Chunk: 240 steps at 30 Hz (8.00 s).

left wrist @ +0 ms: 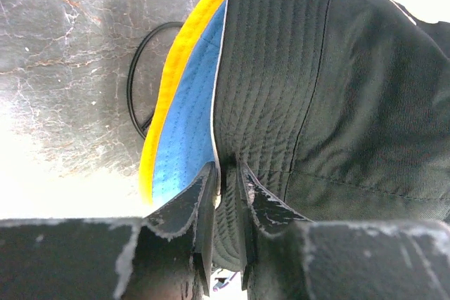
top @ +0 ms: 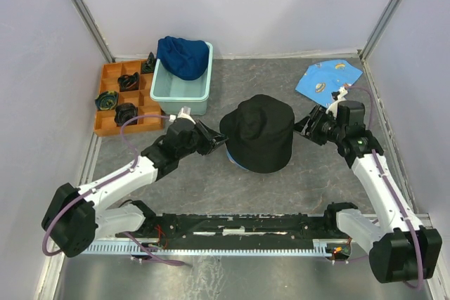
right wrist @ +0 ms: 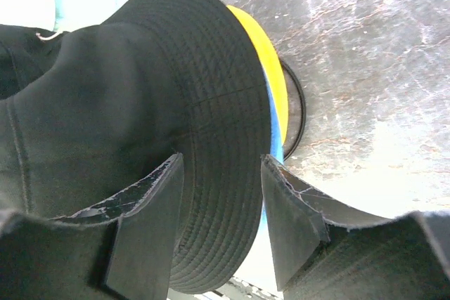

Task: Stack the hats

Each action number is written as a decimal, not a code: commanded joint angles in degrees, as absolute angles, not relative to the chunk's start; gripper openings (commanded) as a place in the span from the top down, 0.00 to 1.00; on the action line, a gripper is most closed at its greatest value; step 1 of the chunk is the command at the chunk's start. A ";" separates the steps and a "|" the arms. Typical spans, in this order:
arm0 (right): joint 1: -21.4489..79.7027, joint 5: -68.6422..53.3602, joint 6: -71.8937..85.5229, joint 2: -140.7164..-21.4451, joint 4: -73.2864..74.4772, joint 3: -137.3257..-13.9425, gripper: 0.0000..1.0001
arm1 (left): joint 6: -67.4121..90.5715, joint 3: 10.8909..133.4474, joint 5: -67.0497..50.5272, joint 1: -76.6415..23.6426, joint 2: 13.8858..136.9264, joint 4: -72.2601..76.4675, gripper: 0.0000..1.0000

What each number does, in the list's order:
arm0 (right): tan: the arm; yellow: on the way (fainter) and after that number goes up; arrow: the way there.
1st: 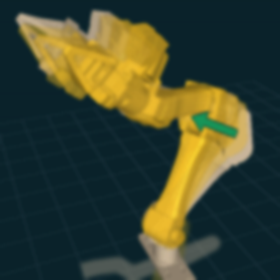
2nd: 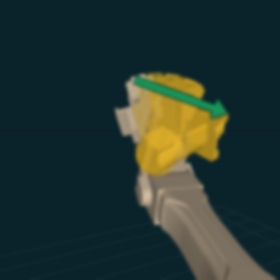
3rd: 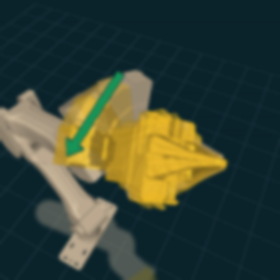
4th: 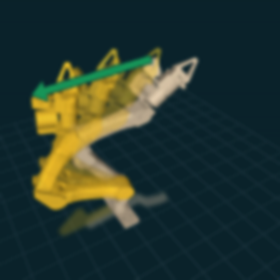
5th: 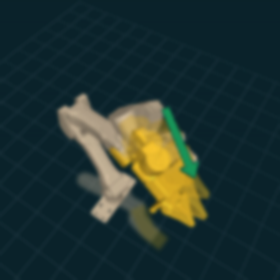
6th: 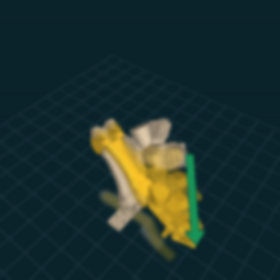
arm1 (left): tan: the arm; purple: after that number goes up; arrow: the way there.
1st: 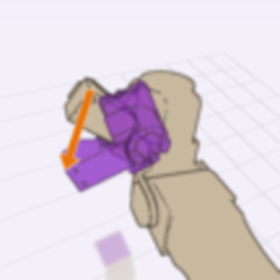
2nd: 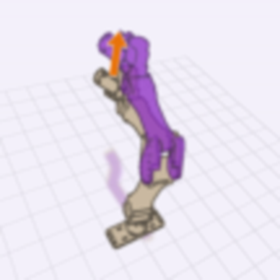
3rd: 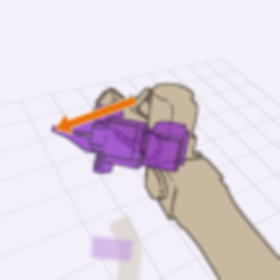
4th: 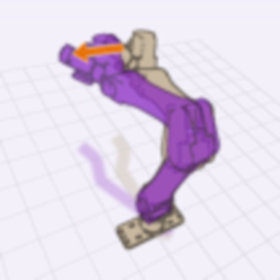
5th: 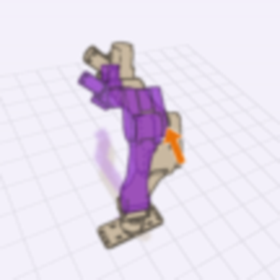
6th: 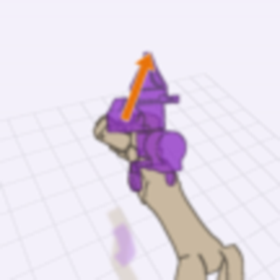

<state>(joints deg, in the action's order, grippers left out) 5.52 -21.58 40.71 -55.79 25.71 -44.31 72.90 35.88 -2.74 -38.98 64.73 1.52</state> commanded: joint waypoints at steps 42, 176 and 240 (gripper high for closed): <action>-14.88 -53.43 76.13 -69.49 -33.43 -21.21 0.47 | 70.21 34.26 -14.70 -32.01 73.40 18.76 0.53; -9.73 -52.98 70.50 -67.19 -24.45 -19.66 1.00 | 84.91 23.96 -24.53 -28.99 94.02 68.10 0.97; -14.11 -35.08 39.59 -62.34 18.12 -31.66 0.44 | 62.40 34.30 -13.42 -15.82 72.00 17.48 0.28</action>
<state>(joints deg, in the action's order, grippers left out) -13.72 -37.45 42.72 -64.47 14.74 -28.34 70.24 24.73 -17.12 -16.88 73.21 29.12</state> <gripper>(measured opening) 0.549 0.715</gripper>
